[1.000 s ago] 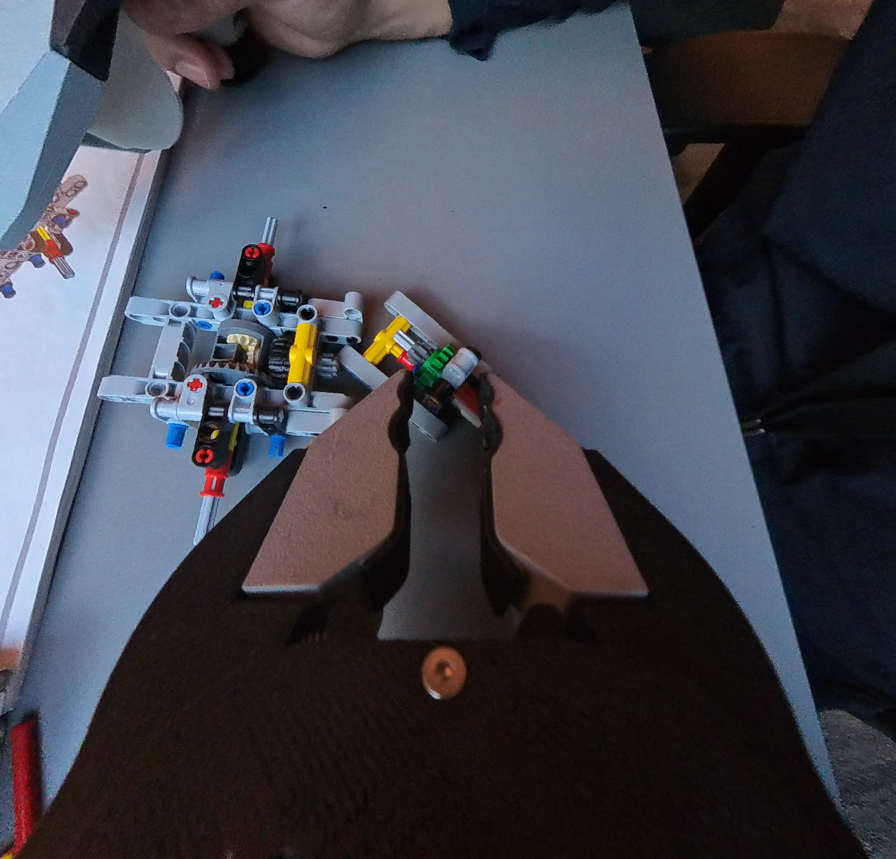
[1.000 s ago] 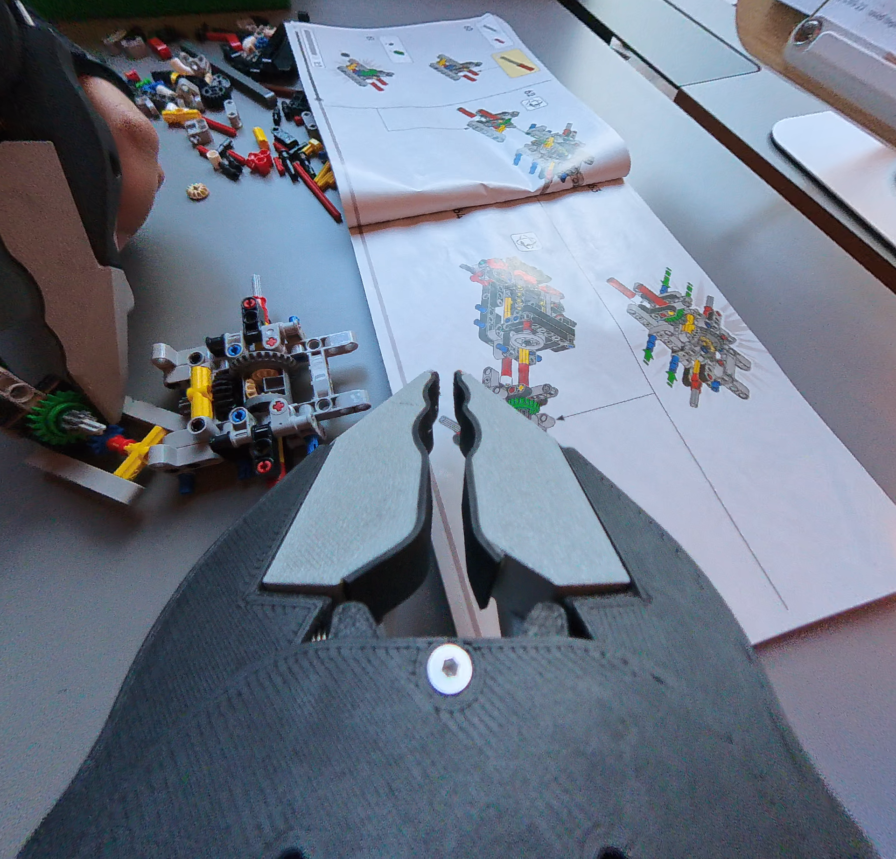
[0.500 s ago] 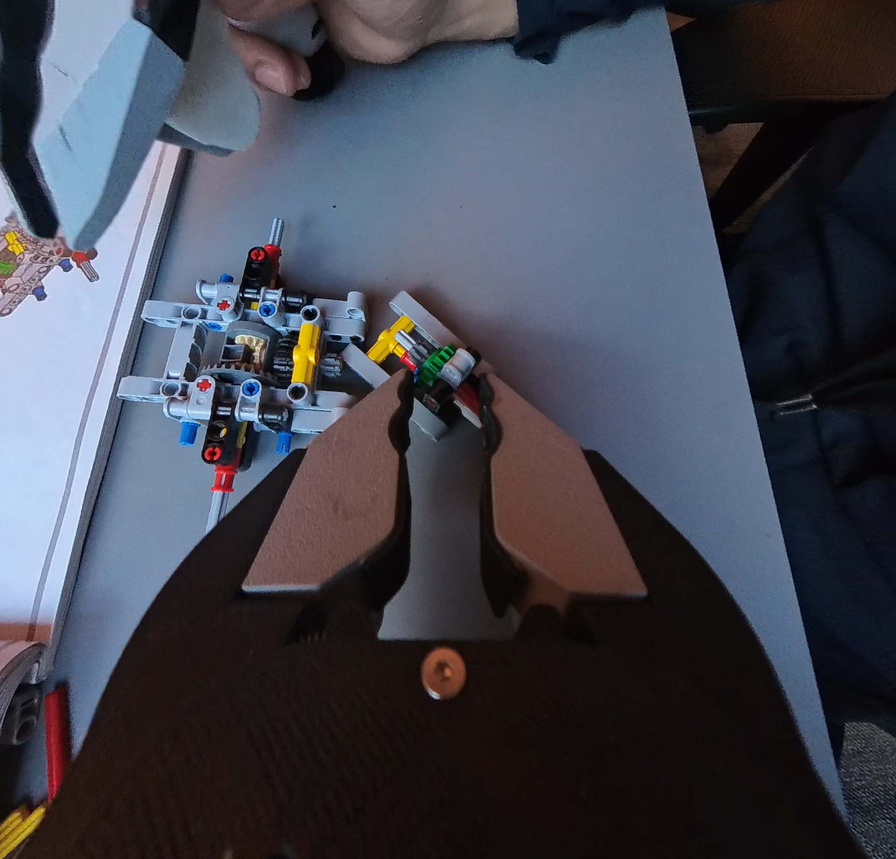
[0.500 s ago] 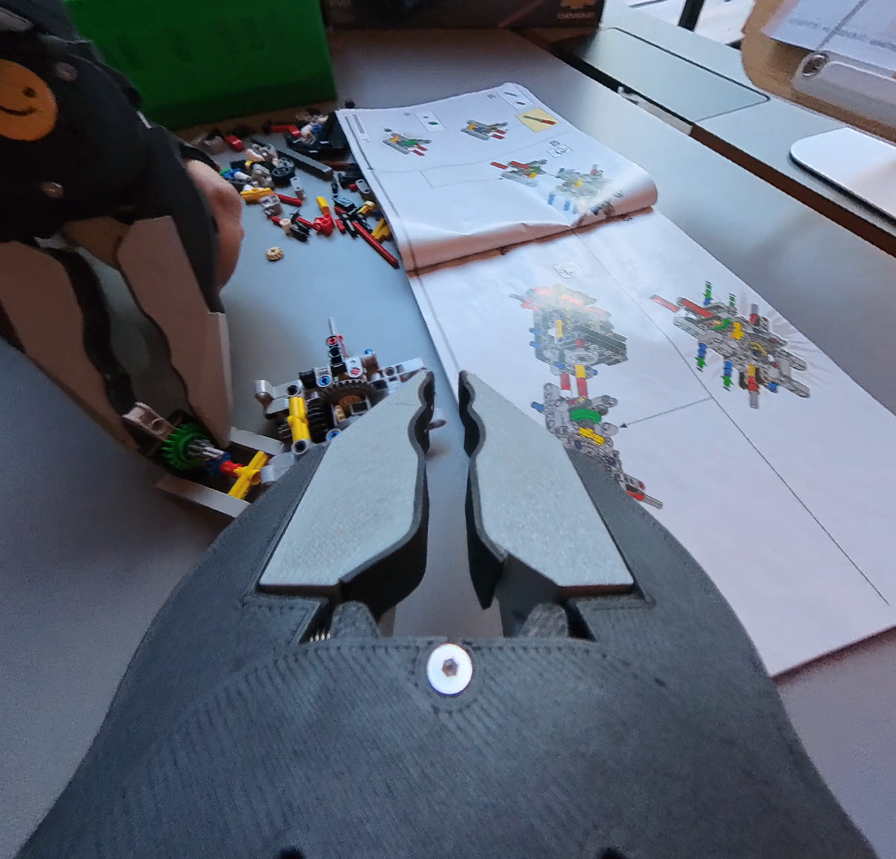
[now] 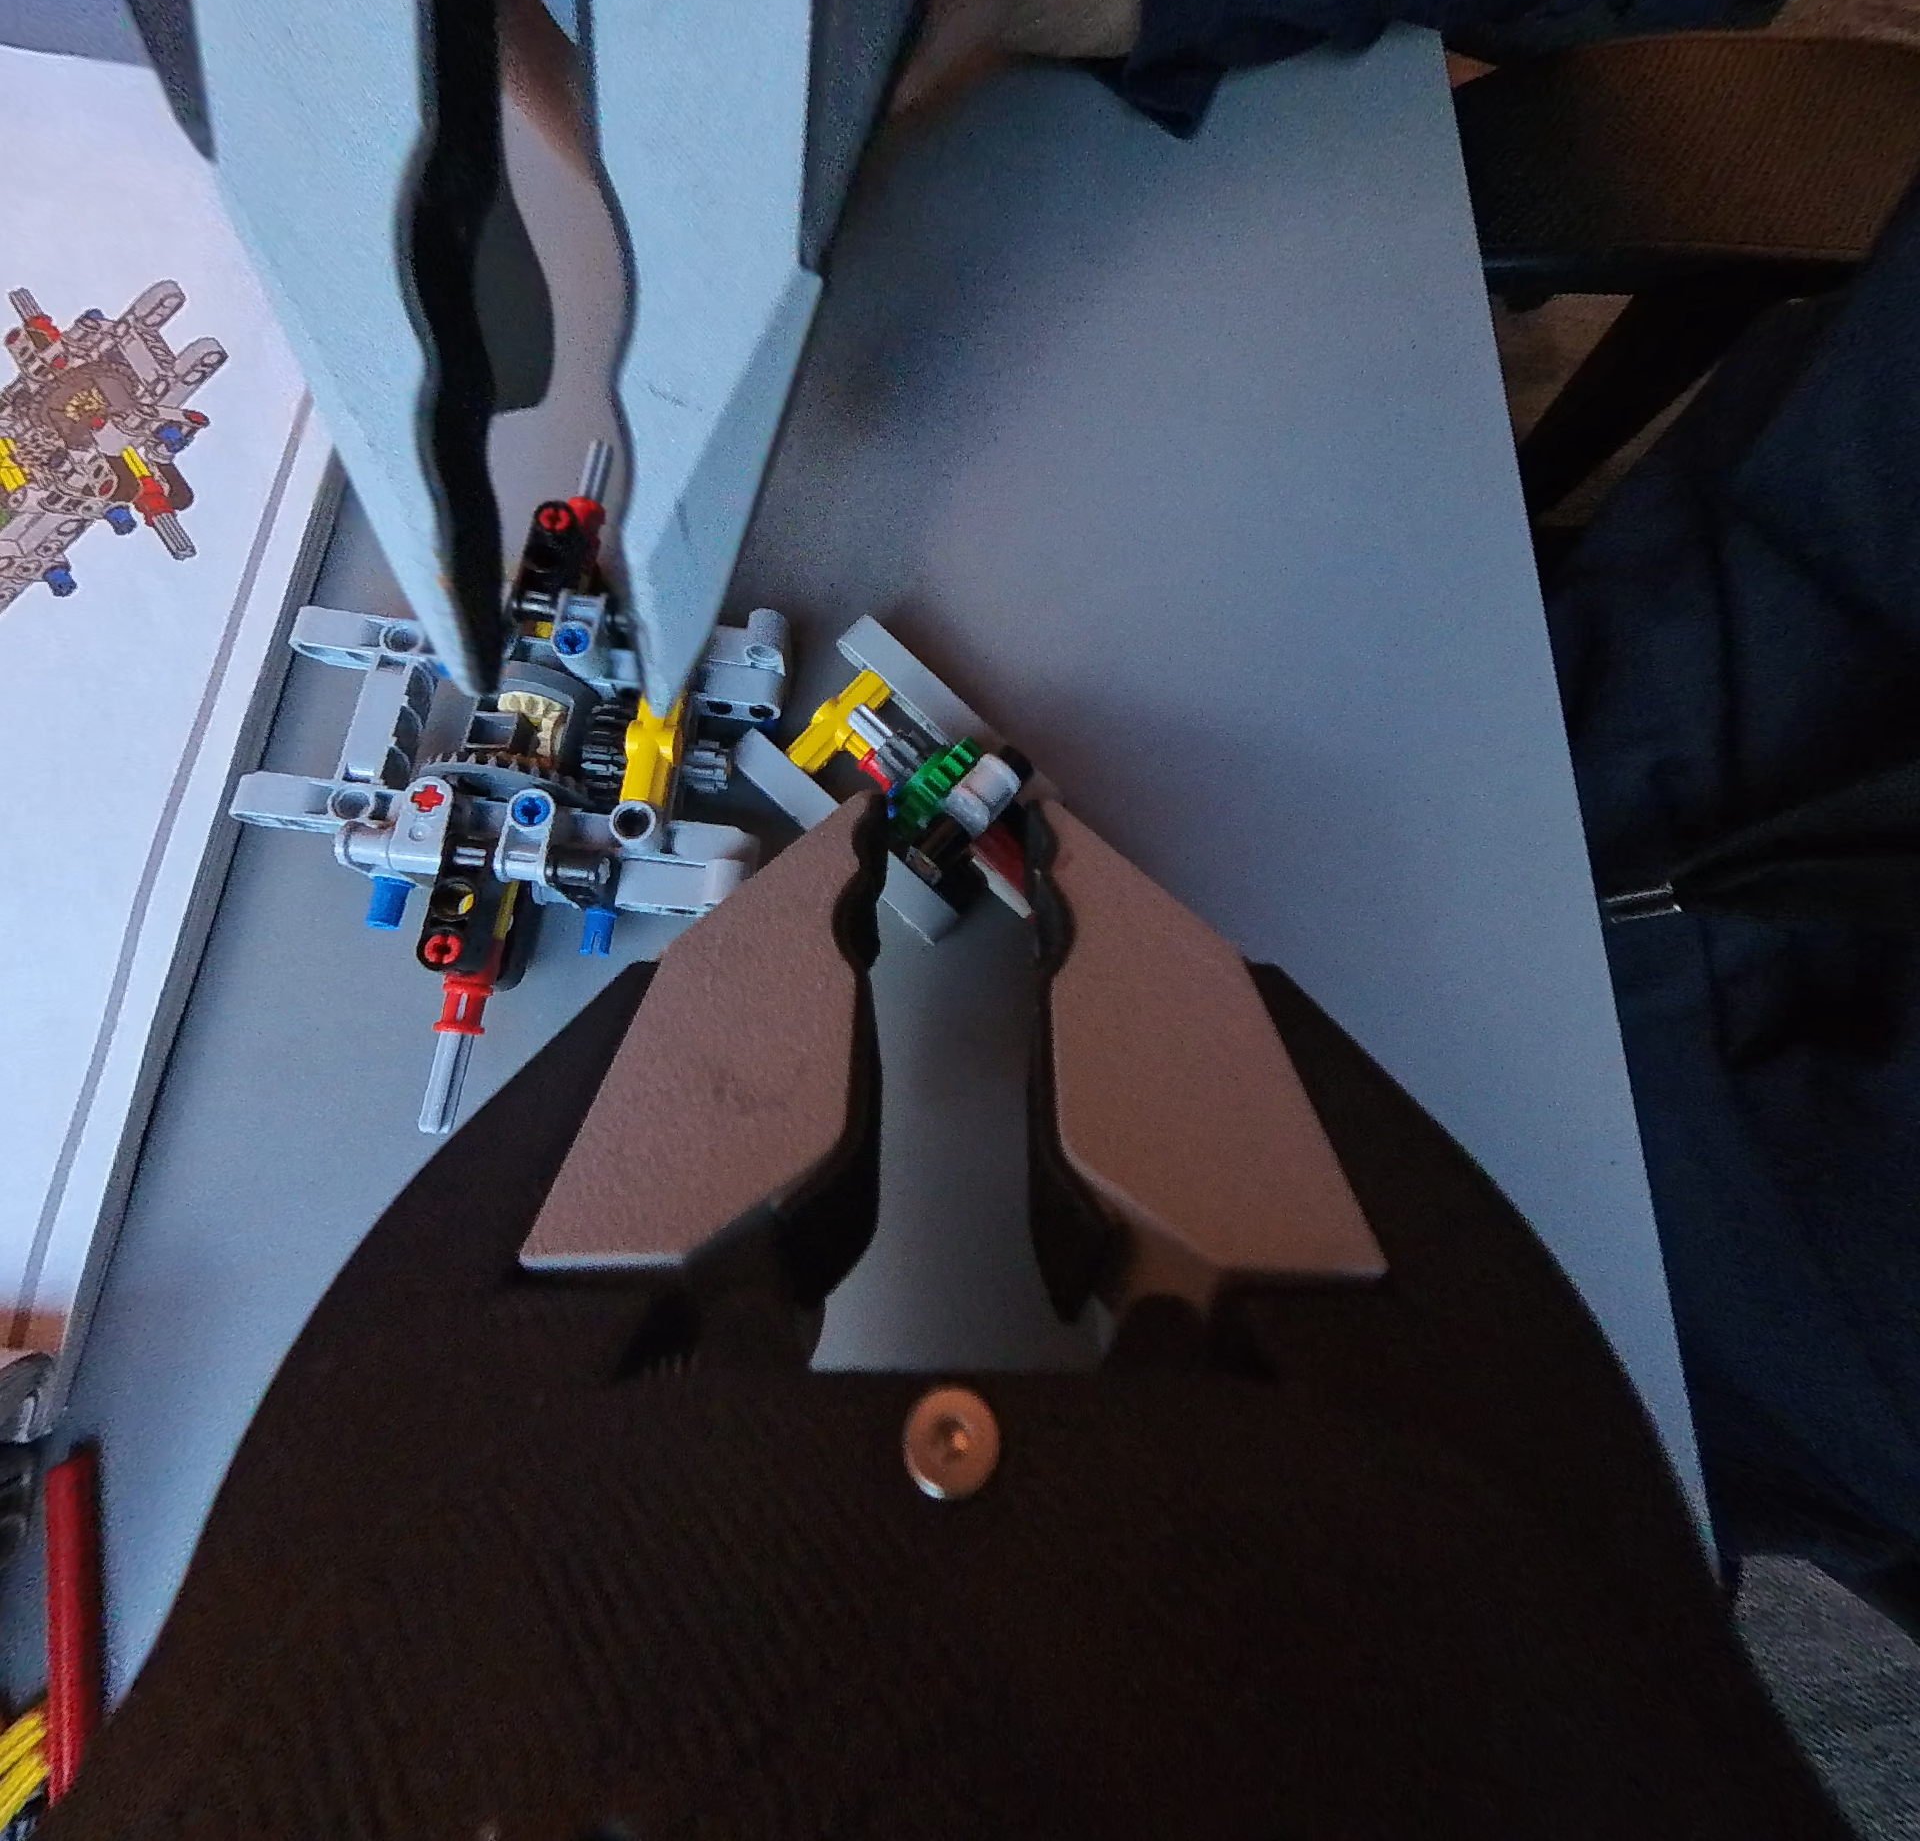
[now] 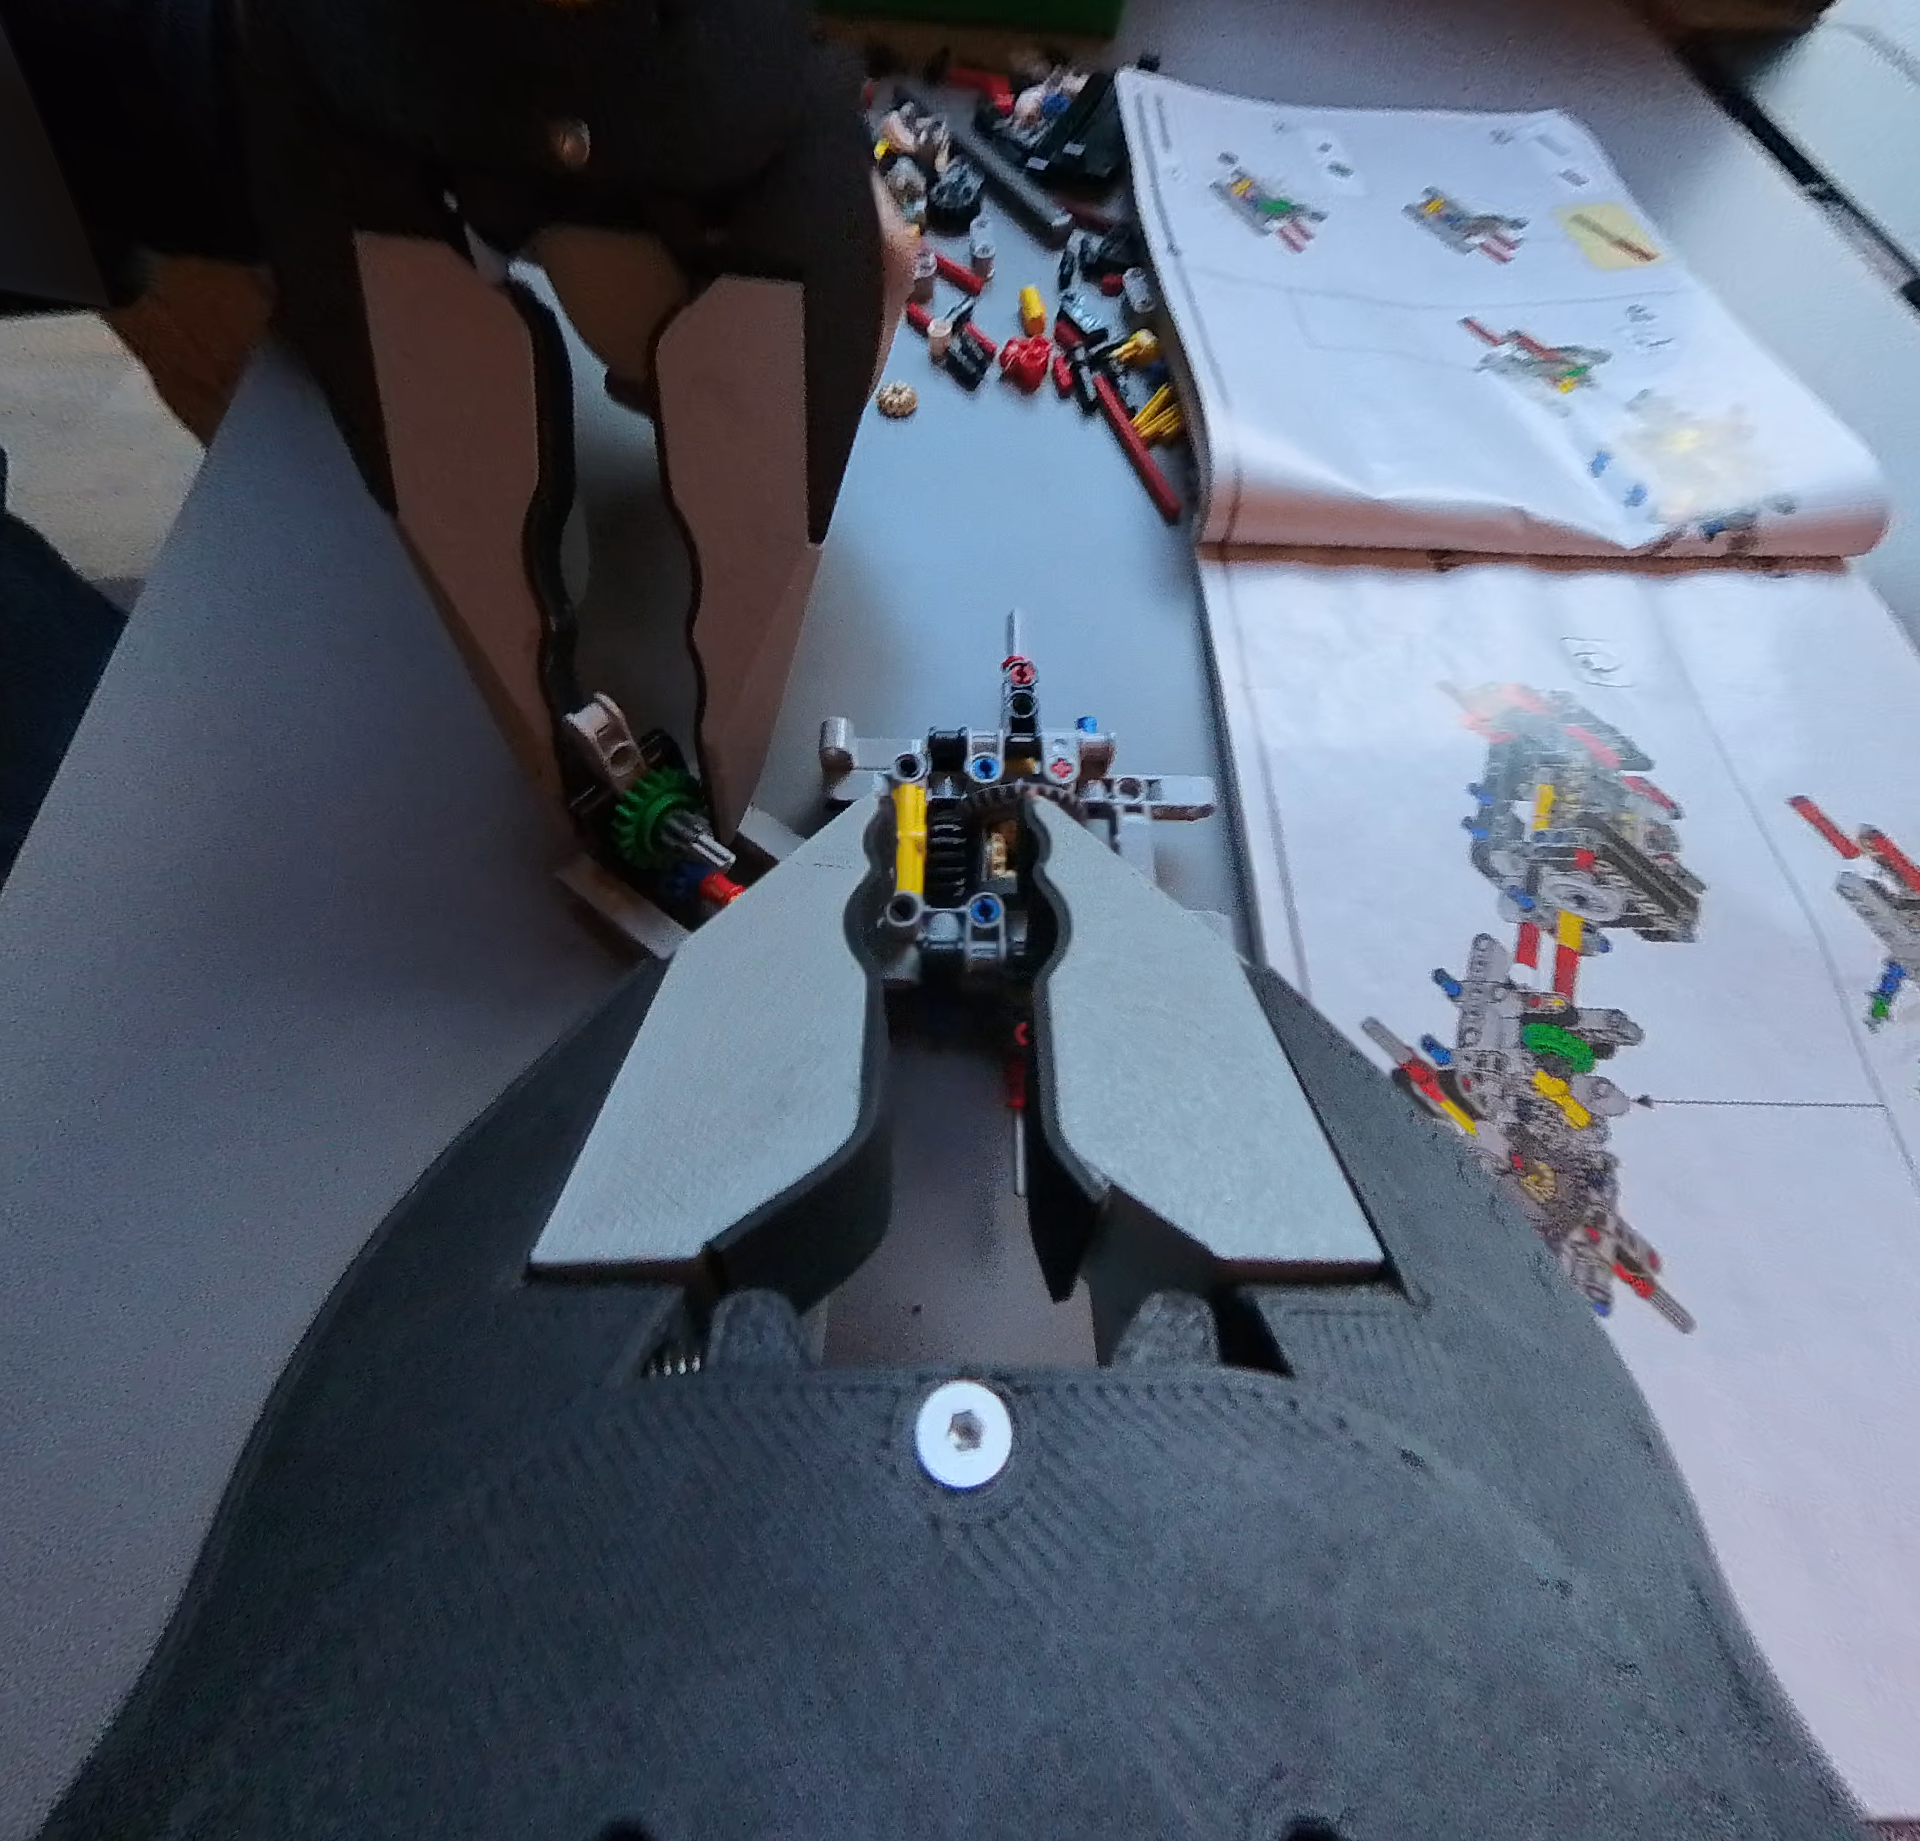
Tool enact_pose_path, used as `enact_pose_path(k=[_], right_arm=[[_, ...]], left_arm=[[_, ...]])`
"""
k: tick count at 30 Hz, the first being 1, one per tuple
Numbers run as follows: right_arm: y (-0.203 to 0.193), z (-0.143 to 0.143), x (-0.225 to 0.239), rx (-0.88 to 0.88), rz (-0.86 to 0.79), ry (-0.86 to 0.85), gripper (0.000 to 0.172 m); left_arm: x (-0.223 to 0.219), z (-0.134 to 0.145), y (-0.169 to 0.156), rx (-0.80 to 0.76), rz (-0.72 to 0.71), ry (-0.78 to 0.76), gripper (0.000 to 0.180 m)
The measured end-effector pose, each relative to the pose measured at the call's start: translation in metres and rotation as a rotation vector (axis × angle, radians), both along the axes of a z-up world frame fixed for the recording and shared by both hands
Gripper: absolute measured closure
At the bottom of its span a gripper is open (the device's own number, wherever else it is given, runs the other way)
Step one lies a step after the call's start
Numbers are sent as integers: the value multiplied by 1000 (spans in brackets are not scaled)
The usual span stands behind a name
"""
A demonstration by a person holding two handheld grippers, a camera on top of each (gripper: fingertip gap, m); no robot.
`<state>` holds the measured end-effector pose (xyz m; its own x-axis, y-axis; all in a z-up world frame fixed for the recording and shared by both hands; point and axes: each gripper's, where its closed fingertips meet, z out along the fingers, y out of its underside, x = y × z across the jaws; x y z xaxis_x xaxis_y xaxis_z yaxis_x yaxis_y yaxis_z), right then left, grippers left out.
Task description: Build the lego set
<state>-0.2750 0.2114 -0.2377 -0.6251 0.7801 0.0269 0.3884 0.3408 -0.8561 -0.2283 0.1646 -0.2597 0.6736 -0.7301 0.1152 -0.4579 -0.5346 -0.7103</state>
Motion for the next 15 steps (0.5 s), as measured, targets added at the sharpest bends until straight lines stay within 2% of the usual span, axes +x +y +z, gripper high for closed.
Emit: enact_pose_path(k=[5,10,15], right_arm=[[-3,-16,4,68,33,-46,151],[0,-14,2,2,22,-76,154],[3,-14,1,-22,14,-90,154]], left_arm=[[-1,2,-2,-3,-5,1,159],[3,22,-7,31,-36,-89,161],[-15,31,0,57,30,-110,163]])
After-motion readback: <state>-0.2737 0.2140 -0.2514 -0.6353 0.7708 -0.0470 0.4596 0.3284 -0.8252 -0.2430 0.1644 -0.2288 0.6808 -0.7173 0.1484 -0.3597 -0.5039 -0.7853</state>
